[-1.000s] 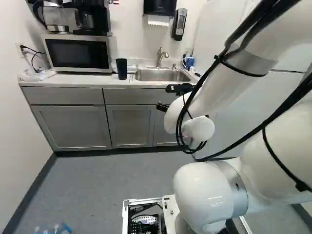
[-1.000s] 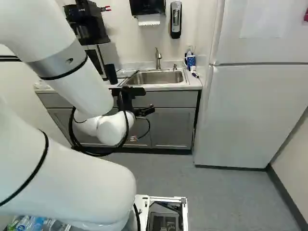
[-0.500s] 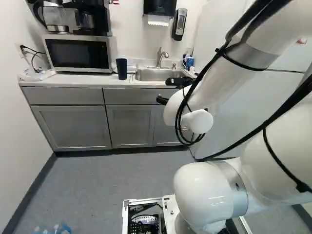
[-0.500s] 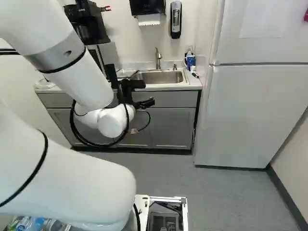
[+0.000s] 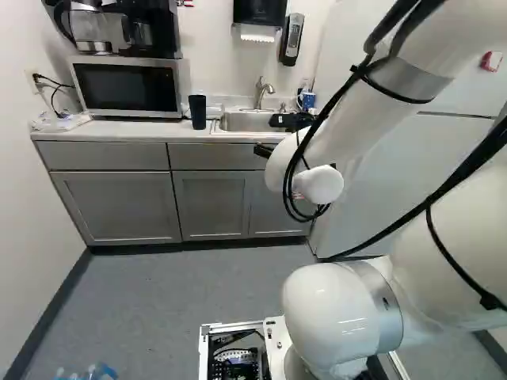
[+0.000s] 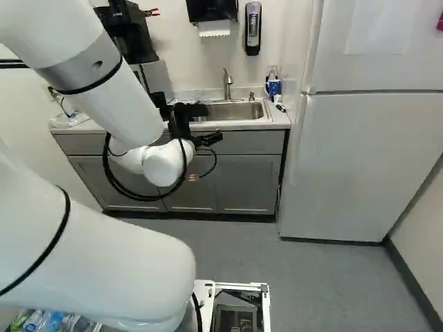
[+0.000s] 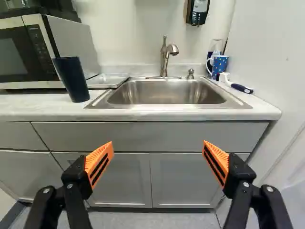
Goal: Rinse the cup and place it in the tray
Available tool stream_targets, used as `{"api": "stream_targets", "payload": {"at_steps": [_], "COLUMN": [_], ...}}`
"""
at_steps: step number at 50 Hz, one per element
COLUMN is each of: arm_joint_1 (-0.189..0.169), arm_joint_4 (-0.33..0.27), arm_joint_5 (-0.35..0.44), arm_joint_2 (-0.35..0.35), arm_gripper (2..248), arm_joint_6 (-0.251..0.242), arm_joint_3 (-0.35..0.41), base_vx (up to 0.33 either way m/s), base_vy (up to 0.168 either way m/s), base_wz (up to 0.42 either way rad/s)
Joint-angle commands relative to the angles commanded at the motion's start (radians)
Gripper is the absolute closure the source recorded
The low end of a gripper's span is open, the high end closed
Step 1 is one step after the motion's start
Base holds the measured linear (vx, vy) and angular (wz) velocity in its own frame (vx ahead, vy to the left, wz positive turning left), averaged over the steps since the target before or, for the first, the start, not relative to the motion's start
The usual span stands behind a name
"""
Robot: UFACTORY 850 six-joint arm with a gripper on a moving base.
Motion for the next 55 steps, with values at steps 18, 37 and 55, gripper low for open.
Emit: {"api": "stream_targets", "payload": {"at_steps": [18,37,55], "arm_joint_1": [0.000,0.000,0.000], "arm_joint_4": [0.000,0.000,0.000], "arm_joint_5": [0.000,0.000,-0.003], "arm_joint_2": [-0.006,-0.007,-0.006], "arm_gripper": [3,3,3], "arm_joint_6": [0.000,0.000,0.000], "arm_joint_3": [-0.048,-0.093,-0.133], "base_vx": [0.000,0.000,0.000], "base_vy": [0.000,0.000,0.000], "base_wz": [0.000,0.000,0.000]}}
